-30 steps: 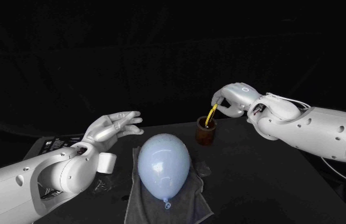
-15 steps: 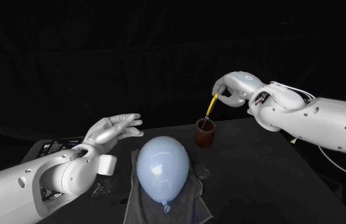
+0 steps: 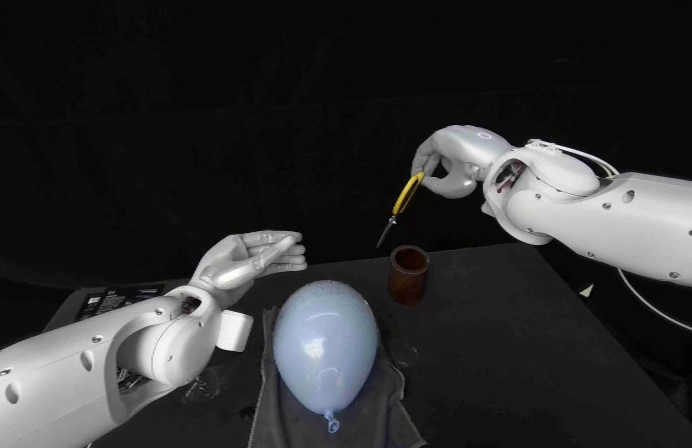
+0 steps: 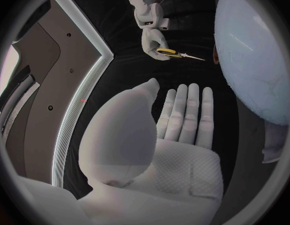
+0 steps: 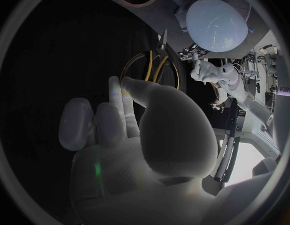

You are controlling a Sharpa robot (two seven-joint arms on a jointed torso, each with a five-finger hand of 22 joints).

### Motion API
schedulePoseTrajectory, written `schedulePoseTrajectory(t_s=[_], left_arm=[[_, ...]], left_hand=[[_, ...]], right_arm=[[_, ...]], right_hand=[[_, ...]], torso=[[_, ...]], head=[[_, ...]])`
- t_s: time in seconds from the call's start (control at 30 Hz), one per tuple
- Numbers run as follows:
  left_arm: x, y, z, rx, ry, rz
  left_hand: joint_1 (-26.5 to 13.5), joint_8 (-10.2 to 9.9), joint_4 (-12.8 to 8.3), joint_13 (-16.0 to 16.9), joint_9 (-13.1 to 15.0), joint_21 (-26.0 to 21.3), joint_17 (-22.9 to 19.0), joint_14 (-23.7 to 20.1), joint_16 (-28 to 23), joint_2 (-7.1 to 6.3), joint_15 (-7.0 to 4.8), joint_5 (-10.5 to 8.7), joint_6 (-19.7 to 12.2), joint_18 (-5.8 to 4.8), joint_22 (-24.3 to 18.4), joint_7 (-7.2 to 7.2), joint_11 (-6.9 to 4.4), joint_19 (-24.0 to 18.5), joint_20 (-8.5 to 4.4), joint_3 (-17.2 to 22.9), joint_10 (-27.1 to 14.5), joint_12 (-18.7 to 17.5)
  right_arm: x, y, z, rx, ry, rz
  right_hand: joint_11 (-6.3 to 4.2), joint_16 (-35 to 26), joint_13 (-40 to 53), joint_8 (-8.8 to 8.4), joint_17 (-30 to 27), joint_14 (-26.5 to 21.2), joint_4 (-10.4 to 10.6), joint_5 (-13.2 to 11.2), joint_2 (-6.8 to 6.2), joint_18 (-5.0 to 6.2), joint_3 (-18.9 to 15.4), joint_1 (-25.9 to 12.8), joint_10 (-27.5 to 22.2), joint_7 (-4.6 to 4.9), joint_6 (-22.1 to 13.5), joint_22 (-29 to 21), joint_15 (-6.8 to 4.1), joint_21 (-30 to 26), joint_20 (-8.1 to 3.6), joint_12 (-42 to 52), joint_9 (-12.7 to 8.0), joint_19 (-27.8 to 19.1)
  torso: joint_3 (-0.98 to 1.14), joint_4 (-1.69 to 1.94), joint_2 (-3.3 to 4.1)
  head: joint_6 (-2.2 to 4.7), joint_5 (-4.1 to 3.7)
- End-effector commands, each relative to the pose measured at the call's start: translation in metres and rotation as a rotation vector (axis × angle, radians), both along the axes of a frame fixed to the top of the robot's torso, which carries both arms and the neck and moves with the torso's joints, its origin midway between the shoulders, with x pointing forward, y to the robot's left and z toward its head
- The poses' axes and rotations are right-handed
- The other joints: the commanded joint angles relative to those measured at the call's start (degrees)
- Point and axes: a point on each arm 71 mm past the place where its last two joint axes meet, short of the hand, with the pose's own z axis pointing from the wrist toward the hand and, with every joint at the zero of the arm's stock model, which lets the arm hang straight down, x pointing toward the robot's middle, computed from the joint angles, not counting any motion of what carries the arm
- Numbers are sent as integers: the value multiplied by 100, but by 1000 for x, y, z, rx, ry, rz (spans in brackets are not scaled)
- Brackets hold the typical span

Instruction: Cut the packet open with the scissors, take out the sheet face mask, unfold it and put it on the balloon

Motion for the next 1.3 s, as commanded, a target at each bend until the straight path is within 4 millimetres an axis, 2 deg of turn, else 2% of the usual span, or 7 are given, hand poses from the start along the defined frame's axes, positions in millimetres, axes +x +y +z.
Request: schedulePoseTrajectory(t_s=[0.03, 0.53, 0.7, 0.8, 0.9, 1.0, 1.3], left_arm=[[7, -8, 6, 64, -120, -41], [49, -27, 33, 263, -383, 43], [55, -38, 35, 328, -420, 51], [59, -46, 34, 361, -422, 64], [64, -53, 32, 403, -411, 87], [70, -58, 29, 447, -393, 111], [80, -69, 22, 517, -318, 161]], left_hand=[[89, -56, -64, -24, -20, -236, -137, -255, -323, 2, 104, -5, -90, -137, -143, 27, 48, -228, 36, -37, -177, -40], [191, -484, -161, -36, -216, -1372, -911, -1571, -1353, 113, 474, -6, -988, -513, -748, 39, 395, -1910, 48, -747, -1433, -26], [330, -573, -6, -42, -262, -1446, -1096, -1902, -1529, 186, 513, -8, -1222, -475, -776, 140, 394, -1972, 41, -1262, -1707, -27], [566, -684, 235, -82, -329, -1498, -1315, -2459, -1712, 168, 584, 0, -1559, -535, -784, 196, 358, -2037, 57, -1823, -2637, -79], [583, -705, 240, -75, -341, -1518, -1324, -2457, -1712, 175, 593, -1, -1629, -525, -785, 150, 361, -2067, 52, -1903, -2667, -66], [594, -789, 241, -90, -392, -1517, -1363, -2519, -1721, 182, 664, -2, -1879, -530, -776, -154, 339, -2041, 56, -2004, -2926, -83], [645, -795, 245, -81, -387, -1457, -1316, -2305, -1671, 146, 604, 0, -1905, -499, -750, -43, 398, -1879, 48, -2095, -2893, -62]], right_arm=[[8, 6, -2, -1, 97, -74], [52, 71, -10, 3, 178, -113], [55, 82, -11, 15, 172, -124], [56, 89, -12, 25, 163, -128], [56, 95, -13, 32, 159, -132], [56, 100, -15, 42, 157, -136], [54, 104, -19, 77, 176, -141]], right_hand=[[-22, 32, 6, 22, 13, 57, -10, 35, 52, -107, 45, 23, 61, 12, 1, 14, -30, 24, 3, -8, 67, 49], [-14, 63, 18, 53, 49, 67, -103, 35, 72, -116, 128, 49, 63, 41, -66, 59, -30, 49, -6, -38, 138, 77], [-12, 71, 22, 61, 60, 69, -126, 36, 73, -121, 141, 53, 66, 46, -73, 83, -28, 65, -6, -42, 152, 93], [-11, 78, 24, 66, 71, 71, -141, 38, 74, -126, 151, 57, 68, 48, -79, 105, -27, 80, -6, -44, 161, 107], [-10, 83, 25, 67, 79, 73, -146, 37, 76, -128, 155, 57, 69, 50, -81, 116, -27, 87, -6, -45, 165, 114], [-9, 84, 29, 72, 77, 73, -160, 38, 79, -128, 165, 58, 74, 54, -85, 117, -26, 87, -5, -45, 174, 115], [-7, 89, 35, 79, 80, 74, -186, 39, 85, -129, 184, 61, 81, 60, -92, 124, -25, 92, -5, -47, 189, 120]], torso=[[-36, -7, -69], [-74, 36, -125], [-85, 37, -115], [-90, 35, -111], [-80, 30, -120], [-74, 30, -124], [-67, 24, -113]], head=[[29, 14], [79, 187], [78, 187], [88, 213], [75, 228], [72, 231], [32, 229]])
